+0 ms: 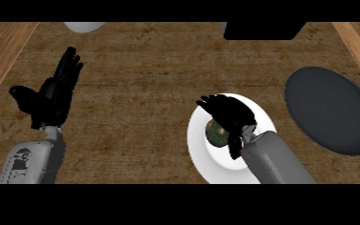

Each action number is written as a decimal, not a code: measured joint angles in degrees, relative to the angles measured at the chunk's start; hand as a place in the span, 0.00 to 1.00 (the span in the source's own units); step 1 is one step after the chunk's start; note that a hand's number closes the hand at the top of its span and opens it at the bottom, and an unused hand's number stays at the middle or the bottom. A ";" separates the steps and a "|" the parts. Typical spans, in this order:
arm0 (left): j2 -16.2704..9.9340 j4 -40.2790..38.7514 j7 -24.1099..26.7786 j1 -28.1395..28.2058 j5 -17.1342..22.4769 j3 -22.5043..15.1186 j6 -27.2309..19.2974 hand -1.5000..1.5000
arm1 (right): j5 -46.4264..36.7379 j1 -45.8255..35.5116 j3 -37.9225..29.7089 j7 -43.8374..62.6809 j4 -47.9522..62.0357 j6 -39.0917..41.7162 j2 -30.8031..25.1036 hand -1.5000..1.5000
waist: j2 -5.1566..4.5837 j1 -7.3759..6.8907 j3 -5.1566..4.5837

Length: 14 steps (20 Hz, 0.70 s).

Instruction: Pick the squash from the plate and place it in the pan

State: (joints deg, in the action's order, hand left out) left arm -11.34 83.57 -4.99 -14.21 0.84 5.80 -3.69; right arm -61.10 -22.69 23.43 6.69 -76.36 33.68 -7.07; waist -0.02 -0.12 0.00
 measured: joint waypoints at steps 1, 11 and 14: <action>0.21 -1.32 0.86 -0.48 -0.33 0.10 -0.21 0.50 | -0.32 -0.16 0.24 0.08 1.18 -0.06 0.91 1.00 | -0.01 0.02 0.00; 0.07 1.09 0.46 1.51 -0.20 0.81 1.09 0.50 | -4.13 0.55 2.19 -9.26 3.55 -4.27 0.30 1.00 | 0.11 -0.06 -0.01; 0.57 0.22 0.59 0.70 -0.65 0.82 0.81 0.50 | -5.64 1.42 2.20 -10.58 3.38 -5.62 0.64 1.00 | 0.17 -0.01 -0.04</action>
State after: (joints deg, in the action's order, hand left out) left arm -10.77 83.78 -4.40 -13.51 0.19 6.62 -2.88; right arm -66.74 -21.27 25.63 -3.90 -72.99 28.06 -6.43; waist 0.15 -0.13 -0.04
